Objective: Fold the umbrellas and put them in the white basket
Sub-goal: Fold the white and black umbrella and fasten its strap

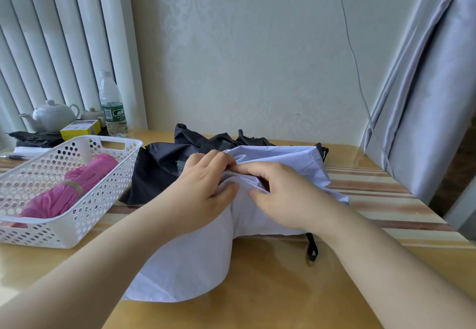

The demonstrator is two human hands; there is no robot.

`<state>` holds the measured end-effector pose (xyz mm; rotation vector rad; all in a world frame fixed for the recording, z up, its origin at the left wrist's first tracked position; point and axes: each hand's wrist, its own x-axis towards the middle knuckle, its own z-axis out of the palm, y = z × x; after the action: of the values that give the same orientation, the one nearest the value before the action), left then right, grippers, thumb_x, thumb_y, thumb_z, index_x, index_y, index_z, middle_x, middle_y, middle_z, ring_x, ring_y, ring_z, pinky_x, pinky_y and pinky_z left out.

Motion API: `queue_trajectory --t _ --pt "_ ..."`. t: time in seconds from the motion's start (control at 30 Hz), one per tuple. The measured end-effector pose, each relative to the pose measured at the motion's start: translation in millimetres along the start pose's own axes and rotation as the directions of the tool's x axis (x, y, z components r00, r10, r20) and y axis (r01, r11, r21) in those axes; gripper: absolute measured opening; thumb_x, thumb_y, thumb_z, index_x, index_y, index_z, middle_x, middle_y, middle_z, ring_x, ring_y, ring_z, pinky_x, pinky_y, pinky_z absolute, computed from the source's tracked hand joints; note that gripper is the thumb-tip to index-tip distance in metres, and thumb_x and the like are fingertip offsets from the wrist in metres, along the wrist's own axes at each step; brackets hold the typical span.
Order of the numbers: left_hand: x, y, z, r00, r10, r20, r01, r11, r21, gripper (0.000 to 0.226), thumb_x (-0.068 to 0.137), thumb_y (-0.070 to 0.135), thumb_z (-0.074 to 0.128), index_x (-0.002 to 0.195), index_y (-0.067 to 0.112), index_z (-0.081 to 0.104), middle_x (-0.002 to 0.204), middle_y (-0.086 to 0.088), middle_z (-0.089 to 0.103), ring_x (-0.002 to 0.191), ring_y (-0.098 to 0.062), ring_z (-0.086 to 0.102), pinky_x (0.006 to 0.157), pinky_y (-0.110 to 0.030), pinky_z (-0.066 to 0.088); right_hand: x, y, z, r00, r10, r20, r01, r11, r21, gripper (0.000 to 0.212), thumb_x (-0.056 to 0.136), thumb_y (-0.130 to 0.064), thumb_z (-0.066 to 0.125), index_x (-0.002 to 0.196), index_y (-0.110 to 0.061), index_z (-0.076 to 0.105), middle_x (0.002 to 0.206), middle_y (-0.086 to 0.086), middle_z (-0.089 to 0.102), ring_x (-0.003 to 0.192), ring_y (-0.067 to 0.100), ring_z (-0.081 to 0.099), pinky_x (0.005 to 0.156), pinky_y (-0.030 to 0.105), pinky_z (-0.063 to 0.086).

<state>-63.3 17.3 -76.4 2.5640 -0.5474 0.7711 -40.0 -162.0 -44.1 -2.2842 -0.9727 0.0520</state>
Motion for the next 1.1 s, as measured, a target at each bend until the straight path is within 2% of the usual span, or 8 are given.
queue_trajectory --t 0.2,0.4,0.5,0.57,0.67,0.77,0.83,1.1 --pt "3 -1 6 0.998 -0.045 -0.05 0.044 0.999 -0.006 0.049 0.081 0.037 0.024 0.109 0.016 0.058 0.09 0.01 0.045 0.089 -0.021 0.039 0.081 -0.016 0.023 -4 1 -1 0.999 -0.013 -0.052 0.013 1.0 0.0 0.036 0.094 -0.01 0.053 0.114 -0.035 0.037 0.079 -0.007 0.064 0.06 0.006 0.046 0.06 0.02 0.038" --pt "9 -13 0 0.978 -0.198 -0.064 0.193 0.978 -0.075 0.054 0.075 0.035 0.021 0.108 0.016 0.06 0.098 0.0 0.052 0.096 -0.026 0.041 0.082 -0.019 0.02 -22 21 -27 0.996 0.086 -0.04 -0.095 0.903 -0.418 0.016 0.091 -0.031 0.059 0.1 -0.031 0.047 0.095 -0.011 0.061 0.087 0.013 0.054 0.075 0.026 0.044" --pt "10 -23 -2 0.956 -0.287 -0.067 0.277 0.953 -0.125 0.049 0.076 0.024 0.027 0.111 0.018 0.062 0.1 -0.002 0.052 0.103 -0.031 0.044 0.088 -0.027 0.025 -27 44 -36 0.982 0.117 -0.151 -0.179 0.837 -0.517 0.011 0.088 -0.031 0.065 0.094 -0.022 0.063 0.105 -0.013 0.049 0.11 0.014 0.042 0.09 0.023 0.029" --pt "9 -24 -1 0.956 -0.284 -0.071 0.276 0.956 -0.098 0.049 0.076 0.024 0.028 0.111 0.017 0.062 0.099 0.0 0.05 0.103 -0.033 0.044 0.088 -0.028 0.025 -29 52 -40 0.932 0.15 -0.329 -0.266 0.901 -0.343 0.012 0.084 -0.028 0.071 0.079 -0.027 0.06 0.112 -0.015 0.04 0.116 0.012 0.035 0.092 0.02 0.02" --pt "8 -21 1 0.972 -0.21 -0.104 0.21 0.978 -0.012 0.052 0.078 0.029 0.024 0.111 0.013 0.061 0.099 -0.007 0.051 0.094 -0.027 0.04 0.083 -0.019 0.018 -29 59 -39 0.851 0.407 -0.331 -0.372 0.913 0.168 0.017 0.087 -0.031 0.068 0.095 -0.028 0.053 0.114 -0.004 0.05 0.092 0.008 0.053 0.074 0.023 0.04" --pt "10 -22 2 0.964 -0.237 -0.12 0.24 0.971 0.016 0.052 0.077 0.028 0.024 0.111 0.01 0.06 0.098 -0.008 0.049 0.09 -0.024 0.036 0.081 -0.019 0.017 -32 64 -32 0.732 0.679 0.052 -0.524 0.513 0.679 0.06 0.082 -0.058 0.059 0.128 -0.026 0.038 0.124 0.011 0.056 0.091 0.026 0.071 0.079 0.037 0.056" --pt "9 -26 2 0.956 -0.268 -0.115 0.272 0.962 0.014 0.053 0.077 0.03 0.024 0.111 0.01 0.059 0.096 -0.005 0.047 0.092 -0.027 0.038 0.081 -0.022 0.018 -37 70 -26 0.72 0.632 0.287 -0.567 0.298 0.768 0.067 0.08 -0.071 0.046 0.13 -0.028 0.041 0.117 0.021 0.065 0.096 0.033 0.07 0.088 0.043 0.053" --pt "10 -19 8 0.984 -0.123 -0.127 0.136 0.986 0.097 0.06 0.076 0.04 0.019 0.1 0.011 0.065 0.092 -0.012 0.056 0.081 -0.028 0.041 0.075 -0.019 0.015 -25 58 -23 0.877 0.473 -0.082 0.055 0.072 0.996 0.029 0.097 -0.03 0.047 0.107 -0.012 0.068 0.102 0.006 0.073 0.091 0.018 0.069 0.079 0.031 0.053"
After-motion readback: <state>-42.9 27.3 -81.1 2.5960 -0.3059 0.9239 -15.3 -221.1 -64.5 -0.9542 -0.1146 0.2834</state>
